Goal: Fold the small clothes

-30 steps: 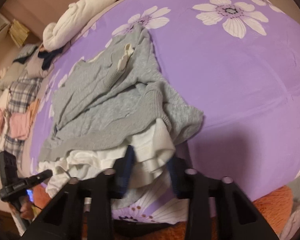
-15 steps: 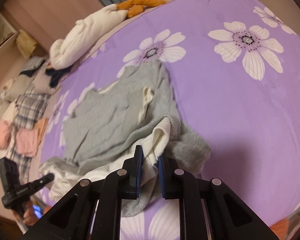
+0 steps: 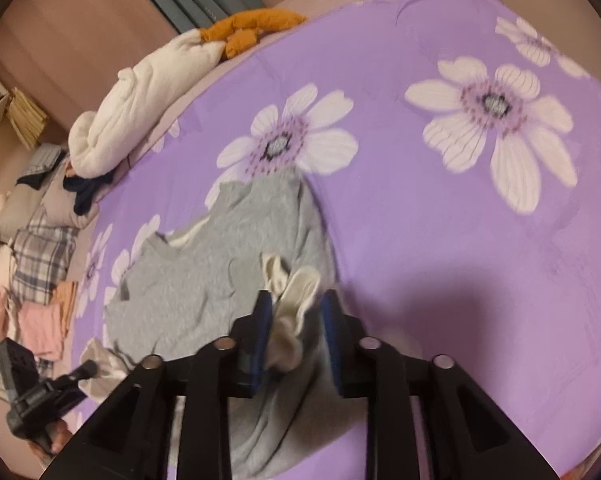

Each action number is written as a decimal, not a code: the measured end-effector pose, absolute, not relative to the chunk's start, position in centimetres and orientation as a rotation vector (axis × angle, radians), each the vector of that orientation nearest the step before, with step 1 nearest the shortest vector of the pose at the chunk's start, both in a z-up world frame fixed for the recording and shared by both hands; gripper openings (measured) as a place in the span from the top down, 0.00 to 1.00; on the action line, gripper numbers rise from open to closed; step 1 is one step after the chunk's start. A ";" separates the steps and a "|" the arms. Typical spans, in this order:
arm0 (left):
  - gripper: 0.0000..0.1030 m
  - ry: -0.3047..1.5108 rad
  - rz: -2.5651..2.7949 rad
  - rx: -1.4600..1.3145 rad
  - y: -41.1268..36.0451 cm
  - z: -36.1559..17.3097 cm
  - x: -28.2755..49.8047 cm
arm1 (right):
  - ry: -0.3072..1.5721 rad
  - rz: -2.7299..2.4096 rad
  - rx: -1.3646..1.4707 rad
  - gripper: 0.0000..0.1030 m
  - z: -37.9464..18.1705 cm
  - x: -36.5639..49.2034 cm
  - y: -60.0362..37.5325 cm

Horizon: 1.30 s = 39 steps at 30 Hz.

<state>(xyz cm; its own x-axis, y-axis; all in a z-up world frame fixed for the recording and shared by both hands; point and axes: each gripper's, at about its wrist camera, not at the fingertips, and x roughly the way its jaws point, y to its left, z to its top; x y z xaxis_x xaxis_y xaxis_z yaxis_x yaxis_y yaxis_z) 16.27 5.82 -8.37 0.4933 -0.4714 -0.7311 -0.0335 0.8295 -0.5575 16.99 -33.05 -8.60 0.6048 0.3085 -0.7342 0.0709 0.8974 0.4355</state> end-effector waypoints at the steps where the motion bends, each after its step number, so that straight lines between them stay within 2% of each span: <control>1: 0.43 1.004 -0.275 -0.531 6.2 -7.8 16.0 | 0.906 0.142 0.447 0.62 -8.2 16.9 -33.5; 6: 0.41 0.978 -0.261 -0.470 8.1 -7.5 14.8 | 0.890 0.135 0.425 0.60 -7.4 16.3 -36.3; 16: 0.48 1.034 -0.261 -0.433 9.3 -9.6 13.3 | 1.021 0.245 0.296 0.59 -10.0 15.2 -35.6; 18: 0.48 1.029 -0.299 -0.411 8.4 -9.4 13.5 | 1.029 0.286 0.254 0.47 -10.1 15.5 -34.5; 19: 0.48 1.027 -0.325 -0.398 7.9 -9.3 13.6 | 1.027 0.306 0.239 0.37 -10.1 15.7 -34.0; 27: 0.48 1.089 -0.369 -0.333 5.5 -10.9 16.1 | 1.095 0.383 0.210 0.36 -12.1 17.8 -32.0; 28: 0.48 1.092 -0.368 -0.331 5.4 -11.1 16.4 | 1.098 0.387 0.223 0.37 -12.3 18.0 -32.0; 30: 0.51 1.090 -0.362 -0.326 5.1 -11.3 16.7 | 1.085 0.396 0.243 0.46 -12.4 18.1 -32.0; 32: 0.61 1.089 -0.350 -0.316 4.9 -11.6 16.9 | 1.069 0.401 0.248 0.54 -12.3 17.9 -31.9; 33: 0.69 1.091 -0.344 -0.305 4.9 -11.7 17.0 | 1.057 0.392 0.241 0.58 -12.3 17.8 -31.9; 34: 0.78 1.086 -0.342 -0.301 4.9 -11.8 16.9 | 1.051 0.389 0.234 0.66 -12.3 17.7 -31.8; 37: 0.87 1.043 -0.314 -0.290 4.8 -11.4 16.1 | 1.038 0.378 0.244 0.78 -12.0 17.4 -32.0; 39: 0.89 1.001 -0.280 -0.281 4.6 -10.6 15.1 | 1.008 0.364 0.246 0.80 -11.4 16.9 -32.3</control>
<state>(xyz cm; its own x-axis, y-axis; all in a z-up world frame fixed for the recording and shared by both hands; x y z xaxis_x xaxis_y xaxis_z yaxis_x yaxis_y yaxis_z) 15.11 4.61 -10.62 0.5102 -0.3567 -0.7826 0.1016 0.9286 -0.3570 16.95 -32.26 -11.36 0.4815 0.4071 -0.7762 -0.1831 0.9127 0.3652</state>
